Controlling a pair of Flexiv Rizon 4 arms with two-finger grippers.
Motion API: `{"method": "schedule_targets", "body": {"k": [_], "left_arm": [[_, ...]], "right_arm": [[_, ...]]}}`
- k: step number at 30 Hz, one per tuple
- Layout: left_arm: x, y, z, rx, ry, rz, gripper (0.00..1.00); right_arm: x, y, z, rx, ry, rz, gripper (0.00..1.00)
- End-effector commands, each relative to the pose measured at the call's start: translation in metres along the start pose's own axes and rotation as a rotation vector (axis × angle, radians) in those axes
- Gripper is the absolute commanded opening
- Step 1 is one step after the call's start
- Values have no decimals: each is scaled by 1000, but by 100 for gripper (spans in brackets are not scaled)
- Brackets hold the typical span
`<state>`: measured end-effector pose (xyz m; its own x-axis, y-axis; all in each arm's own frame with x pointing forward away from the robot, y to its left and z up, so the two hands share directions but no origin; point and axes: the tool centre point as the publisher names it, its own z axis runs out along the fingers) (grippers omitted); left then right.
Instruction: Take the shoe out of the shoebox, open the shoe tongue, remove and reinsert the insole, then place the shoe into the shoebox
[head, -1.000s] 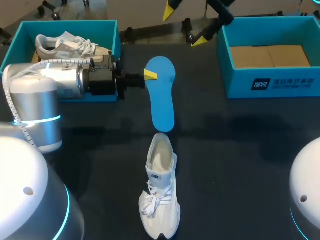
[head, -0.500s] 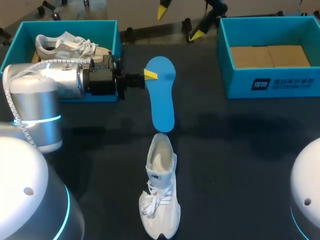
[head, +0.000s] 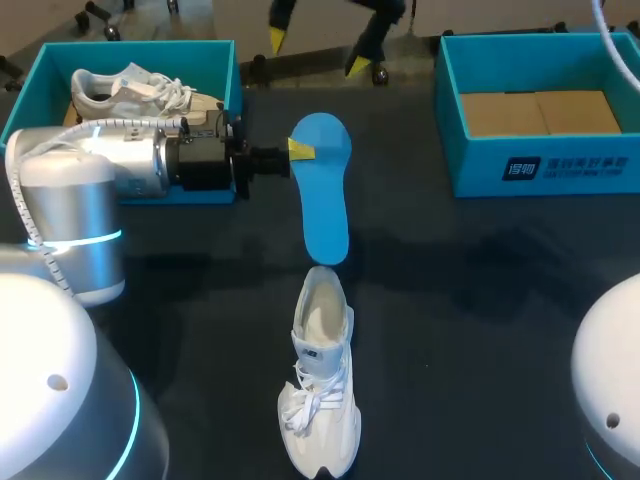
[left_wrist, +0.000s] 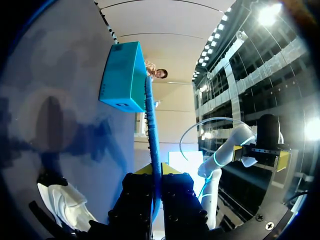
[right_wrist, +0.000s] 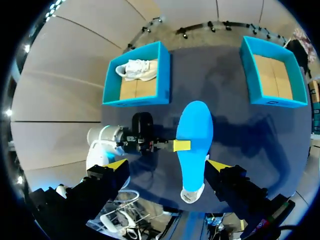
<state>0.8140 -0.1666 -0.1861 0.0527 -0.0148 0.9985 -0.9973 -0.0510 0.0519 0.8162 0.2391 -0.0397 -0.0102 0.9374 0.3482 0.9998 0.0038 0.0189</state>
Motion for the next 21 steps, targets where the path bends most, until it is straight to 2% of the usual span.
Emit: {"method": "schedule_targets", "body": {"k": [1,4,10,15,21], "left_arm": [[-1,0,1,2,2,1,0],[-1,0,1,2,2,1,0],[-1,0,1,2,2,1,0],[-1,0,1,2,2,1,0],[-1,0,1,2,2,1,0]], "right_arm": [[5,-12,6,-49,-153,17,100],[6,-19,5,-66,-175,28,100],[6,-26,5,-15,-201,44,100],[8,-29,14,7,-207,37,100],[15,-35,26,-3,-276,10,100]]}}
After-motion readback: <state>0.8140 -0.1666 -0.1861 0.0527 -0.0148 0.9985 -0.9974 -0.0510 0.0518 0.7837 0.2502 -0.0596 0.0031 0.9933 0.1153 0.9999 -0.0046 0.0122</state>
